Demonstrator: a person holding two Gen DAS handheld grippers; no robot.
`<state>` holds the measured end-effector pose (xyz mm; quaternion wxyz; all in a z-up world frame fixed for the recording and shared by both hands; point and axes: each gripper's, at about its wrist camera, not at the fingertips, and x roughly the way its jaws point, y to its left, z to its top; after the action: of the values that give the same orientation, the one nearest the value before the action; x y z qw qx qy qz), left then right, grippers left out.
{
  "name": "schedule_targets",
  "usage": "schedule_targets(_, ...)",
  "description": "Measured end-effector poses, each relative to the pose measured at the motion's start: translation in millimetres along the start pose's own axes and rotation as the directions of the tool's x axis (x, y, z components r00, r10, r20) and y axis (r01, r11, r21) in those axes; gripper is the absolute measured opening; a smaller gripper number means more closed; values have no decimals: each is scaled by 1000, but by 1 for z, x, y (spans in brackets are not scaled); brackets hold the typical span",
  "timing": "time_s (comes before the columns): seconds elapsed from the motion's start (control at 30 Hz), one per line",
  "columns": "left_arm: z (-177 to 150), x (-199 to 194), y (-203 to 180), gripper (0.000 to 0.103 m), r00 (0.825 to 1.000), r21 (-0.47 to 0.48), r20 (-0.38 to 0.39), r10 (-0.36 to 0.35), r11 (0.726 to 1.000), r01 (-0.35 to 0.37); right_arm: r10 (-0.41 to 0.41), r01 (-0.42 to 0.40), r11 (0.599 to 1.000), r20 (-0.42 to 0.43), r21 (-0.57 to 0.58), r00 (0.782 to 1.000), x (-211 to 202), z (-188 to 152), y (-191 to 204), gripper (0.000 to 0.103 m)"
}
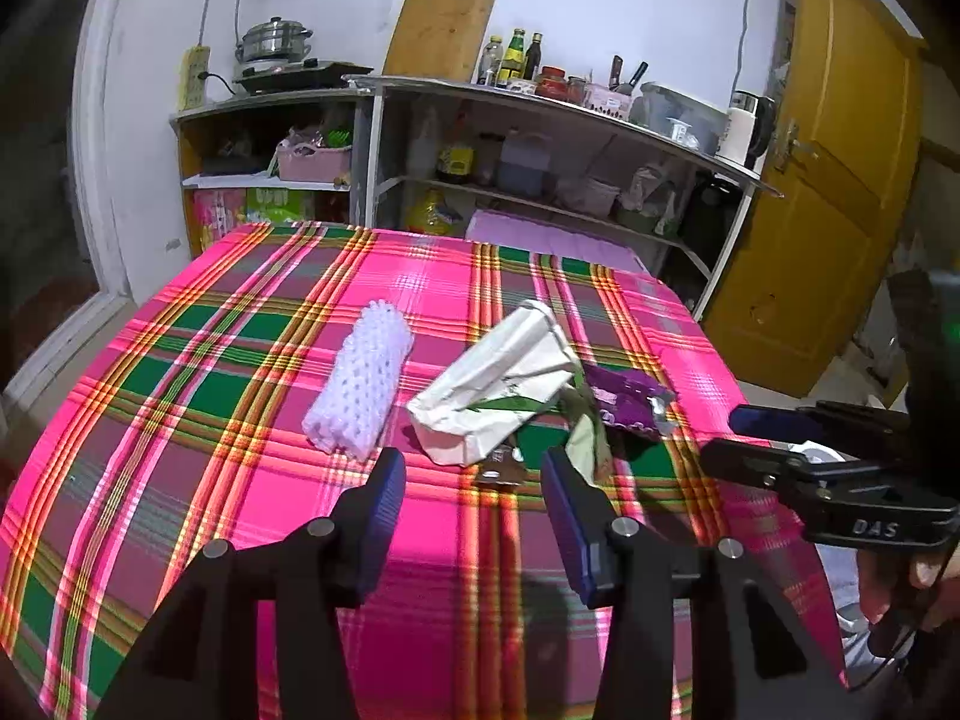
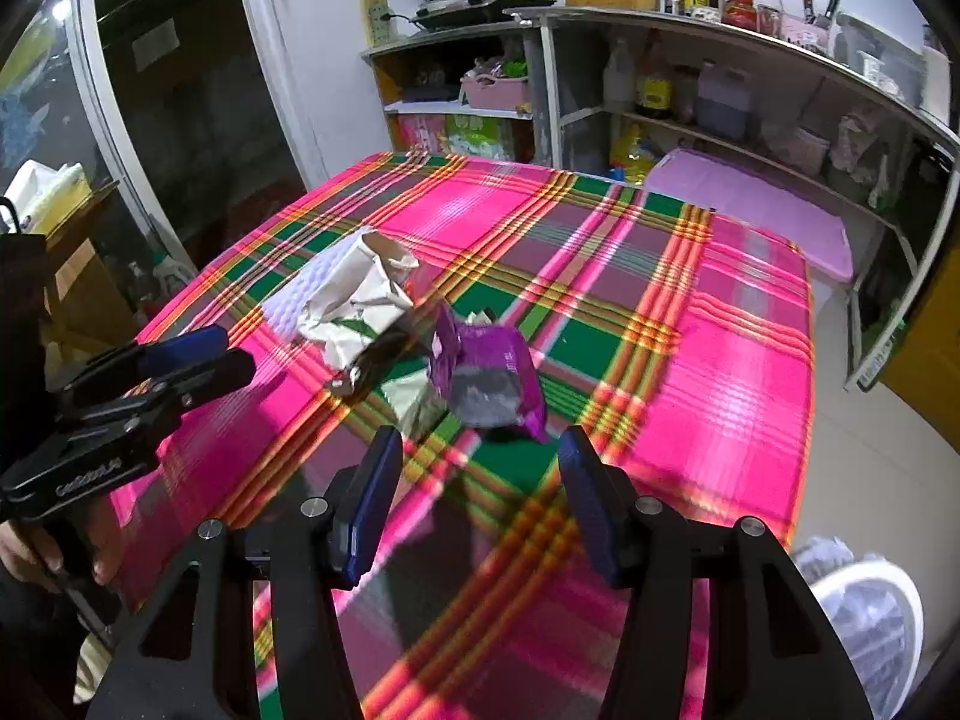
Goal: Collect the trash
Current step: 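Move both tools back over the table toward the white paper bag and purple wrapper, then grasp the purple wrapper with the right tool while the left tool grasps the white paper bag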
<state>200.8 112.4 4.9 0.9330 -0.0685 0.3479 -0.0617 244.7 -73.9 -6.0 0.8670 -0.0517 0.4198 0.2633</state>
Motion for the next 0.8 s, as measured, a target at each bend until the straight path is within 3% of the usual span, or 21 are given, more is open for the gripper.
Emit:
schedule_targets(0.43, 18, 26, 12, 51, 1000, 27, -8, -27, 999, 27, 17, -14, 999, -53, 47, 998, 51, 22, -8, 57)
schedule_targets(0.57, 24, 43, 9, 51, 998, 41, -33, -56, 998, 58, 25, -23, 999, -46, 42, 999, 49, 16, -8, 37)
schedule_targets(0.8, 33, 67, -1, 51, 998, 105, -54, -34, 994, 39, 40, -37, 997, -28, 70, 999, 39, 8, -16, 25)
